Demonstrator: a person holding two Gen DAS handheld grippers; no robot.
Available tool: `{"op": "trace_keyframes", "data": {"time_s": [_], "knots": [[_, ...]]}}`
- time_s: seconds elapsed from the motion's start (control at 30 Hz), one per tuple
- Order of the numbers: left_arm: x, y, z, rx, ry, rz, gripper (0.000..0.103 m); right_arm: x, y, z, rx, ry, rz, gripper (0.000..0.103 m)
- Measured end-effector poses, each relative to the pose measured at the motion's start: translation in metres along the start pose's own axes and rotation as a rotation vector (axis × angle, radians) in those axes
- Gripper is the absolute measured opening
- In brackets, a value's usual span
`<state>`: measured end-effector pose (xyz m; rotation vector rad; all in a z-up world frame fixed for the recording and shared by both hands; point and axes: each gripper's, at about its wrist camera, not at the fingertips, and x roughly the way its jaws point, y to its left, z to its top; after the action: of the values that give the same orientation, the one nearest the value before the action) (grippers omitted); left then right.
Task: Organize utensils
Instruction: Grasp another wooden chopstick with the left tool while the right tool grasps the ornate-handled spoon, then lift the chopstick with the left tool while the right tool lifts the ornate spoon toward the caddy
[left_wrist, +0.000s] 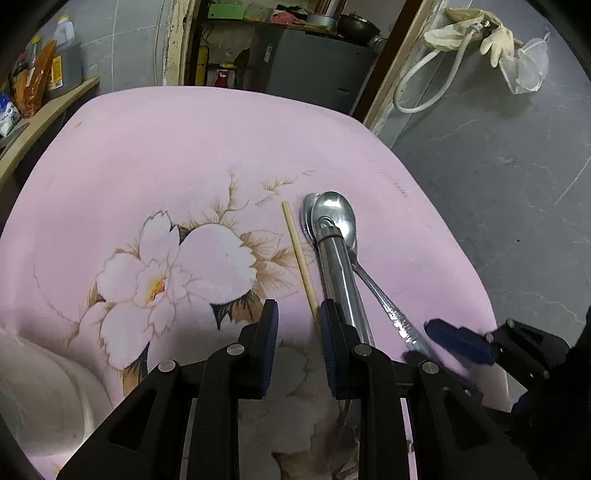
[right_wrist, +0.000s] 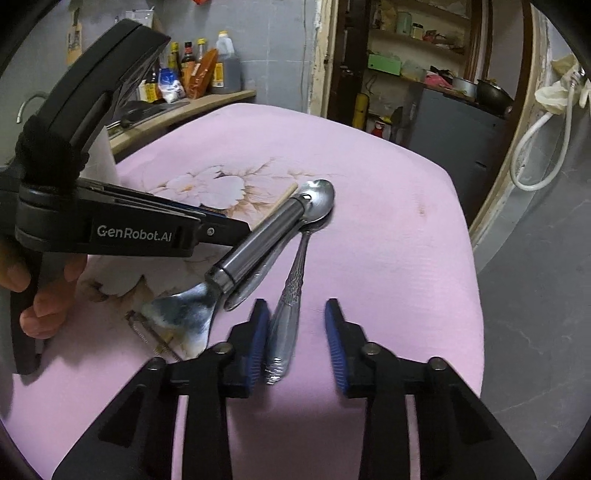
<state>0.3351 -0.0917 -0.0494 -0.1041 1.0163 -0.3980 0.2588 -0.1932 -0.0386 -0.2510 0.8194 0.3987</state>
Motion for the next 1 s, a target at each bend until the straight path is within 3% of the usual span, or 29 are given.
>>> {"op": "trace_keyframes", "data": {"time_s": [0.03, 0.13, 0.23, 0.67, 1.0], "knots": [[0.001, -0.001, 0.001, 0.002, 0.010, 0.011, 0.017, -0.001, -0.002, 0.000, 0.009, -0.003, -0.004, 0.013], [0.006, -0.012, 0.003, 0.021, 0.027, 0.007, 0.003, -0.003, -0.011, -0.002, 0.049, -0.009, 0.022, 0.013], [0.005, -0.019, 0.001, 0.044, 0.018, 0.043, 0.003, -0.009, -0.013, -0.004, 0.056, -0.014, 0.011, 0.013], [-0.029, -0.002, -0.040, -0.007, 0.012, 0.018, 0.001, -0.059, -0.027, -0.052, 0.167, -0.027, -0.069, 0.013], [-0.063, -0.001, -0.072, -0.003, 0.055, 0.007, 0.000, -0.087, -0.018, -0.080, 0.202, -0.004, -0.056, 0.013]]}}
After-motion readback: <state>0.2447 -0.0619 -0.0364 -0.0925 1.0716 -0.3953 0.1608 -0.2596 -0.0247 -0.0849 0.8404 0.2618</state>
